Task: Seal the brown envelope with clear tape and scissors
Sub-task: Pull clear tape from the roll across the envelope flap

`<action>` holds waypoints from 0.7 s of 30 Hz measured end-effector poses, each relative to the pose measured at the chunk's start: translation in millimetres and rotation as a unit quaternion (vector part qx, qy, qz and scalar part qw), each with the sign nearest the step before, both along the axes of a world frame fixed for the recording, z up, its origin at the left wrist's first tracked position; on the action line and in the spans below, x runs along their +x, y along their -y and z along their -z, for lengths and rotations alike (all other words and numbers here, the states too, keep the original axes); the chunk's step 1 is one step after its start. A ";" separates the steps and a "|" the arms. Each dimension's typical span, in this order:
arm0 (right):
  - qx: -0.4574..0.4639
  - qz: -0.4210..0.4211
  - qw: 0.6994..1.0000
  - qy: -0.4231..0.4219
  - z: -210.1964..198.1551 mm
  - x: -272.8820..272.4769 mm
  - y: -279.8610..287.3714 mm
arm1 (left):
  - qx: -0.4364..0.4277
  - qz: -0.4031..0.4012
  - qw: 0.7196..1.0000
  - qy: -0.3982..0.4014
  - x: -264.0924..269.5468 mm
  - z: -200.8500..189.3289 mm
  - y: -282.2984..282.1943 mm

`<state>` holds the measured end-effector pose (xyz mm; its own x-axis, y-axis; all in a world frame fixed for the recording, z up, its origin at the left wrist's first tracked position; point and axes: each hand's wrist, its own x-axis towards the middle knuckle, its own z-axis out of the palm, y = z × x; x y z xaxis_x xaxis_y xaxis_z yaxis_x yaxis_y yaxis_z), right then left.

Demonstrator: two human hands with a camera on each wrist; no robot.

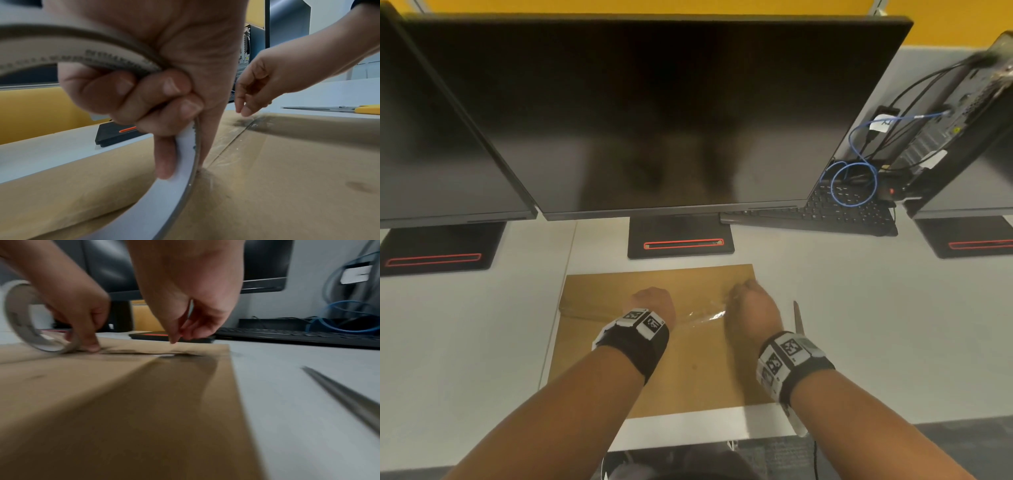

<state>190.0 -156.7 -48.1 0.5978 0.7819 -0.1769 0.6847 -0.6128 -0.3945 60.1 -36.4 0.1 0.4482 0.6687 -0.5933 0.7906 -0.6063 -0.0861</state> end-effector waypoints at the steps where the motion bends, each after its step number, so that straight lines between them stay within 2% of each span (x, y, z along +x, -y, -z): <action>1: 0.003 -0.045 0.998 -0.033 -2.6 -9.2 -5.5 | 0.002 0.002 1.000 -0.002 -0.3 0.1 0.0; 3: 0.019 -0.099 0.989 -0.105 -5.8 -26.6 -16.0 | 0.007 0.006 1.000 -0.005 -0.2 0.5 0.3; 7: 0.039 -0.098 0.979 -0.177 -3.1 -48.2 -33.1 | 0.011 -0.001 1.000 -0.009 -1.3 0.0 0.6; 16: -0.001 -0.047 0.981 -0.186 3.0 -49.3 -48.5 | -0.004 -0.020 0.998 0.058 -19.5 1.4 -7.1; 21: -0.033 -0.051 0.984 -0.170 5.9 -51.5 -55.3 | -0.045 -0.032 0.995 0.088 -44.9 -2.5 -20.4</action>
